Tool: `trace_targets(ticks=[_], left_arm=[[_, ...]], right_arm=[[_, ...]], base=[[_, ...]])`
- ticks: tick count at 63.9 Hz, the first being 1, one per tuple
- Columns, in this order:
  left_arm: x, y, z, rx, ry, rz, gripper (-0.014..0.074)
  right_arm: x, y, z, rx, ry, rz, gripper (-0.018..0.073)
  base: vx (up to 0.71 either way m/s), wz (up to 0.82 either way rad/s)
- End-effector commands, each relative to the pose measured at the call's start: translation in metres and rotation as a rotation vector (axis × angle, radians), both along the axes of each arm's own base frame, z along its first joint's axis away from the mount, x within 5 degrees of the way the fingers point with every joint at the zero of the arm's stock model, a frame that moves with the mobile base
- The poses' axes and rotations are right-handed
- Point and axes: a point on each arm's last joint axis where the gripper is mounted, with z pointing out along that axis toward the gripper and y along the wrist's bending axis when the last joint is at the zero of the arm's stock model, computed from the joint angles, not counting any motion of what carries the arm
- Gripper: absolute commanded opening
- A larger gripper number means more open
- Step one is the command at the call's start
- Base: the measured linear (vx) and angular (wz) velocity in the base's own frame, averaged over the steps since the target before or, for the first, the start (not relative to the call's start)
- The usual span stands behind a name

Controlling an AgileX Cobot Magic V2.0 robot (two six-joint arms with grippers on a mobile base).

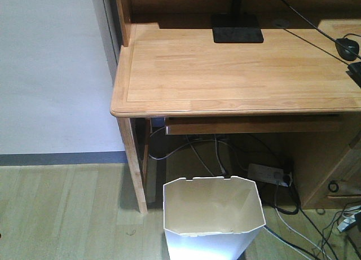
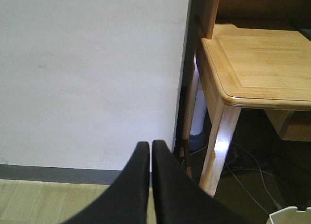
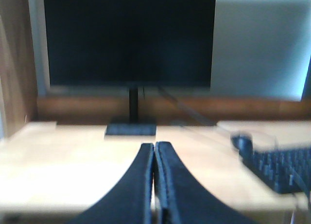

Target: Move trash bin to bedside with robot

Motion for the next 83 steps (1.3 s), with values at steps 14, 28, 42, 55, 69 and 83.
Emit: trace_targets(ticks=[14, 28, 42, 55, 69, 83], left_arm=[[0.001, 0.0, 0.005, 0.004, -0.077, -0.004, -0.0006], [0.001, 0.0, 0.005, 0.004, -0.077, -0.004, -0.0006], [0.001, 0.0, 0.005, 0.004, -0.077, -0.004, -0.0006], [0.001, 0.0, 0.005, 0.004, -0.077, -0.004, -0.0006], [0.001, 0.0, 0.005, 0.004, -0.077, -0.004, -0.0006], [0.001, 0.0, 0.005, 0.004, -0.077, -0.004, -0.0006]], right_arm=[[-0.01, 0.0, 0.047, -0.042, -0.23, -0.013, -0.0009], [0.008, -0.001, 0.076, -0.045, 0.041, -0.009, -0.0009], [0.032, -0.001, 0.093, 0.006, 0.297, 0.003, -0.0009], [0.043, -0.001, 0.09, 0.011, 0.376, 0.005, -0.0009], [0.046, -0.001, 0.087, 0.011, 0.416, 0.005, -0.0008], [0.046, -0.001, 0.087, 0.009, 0.412, 0.005, 0.0032]], base=[[0.0, 0.0], [0.0, 0.0], [0.0, 0.0], [0.0, 0.0], [0.0, 0.0], [0.0, 0.0]])
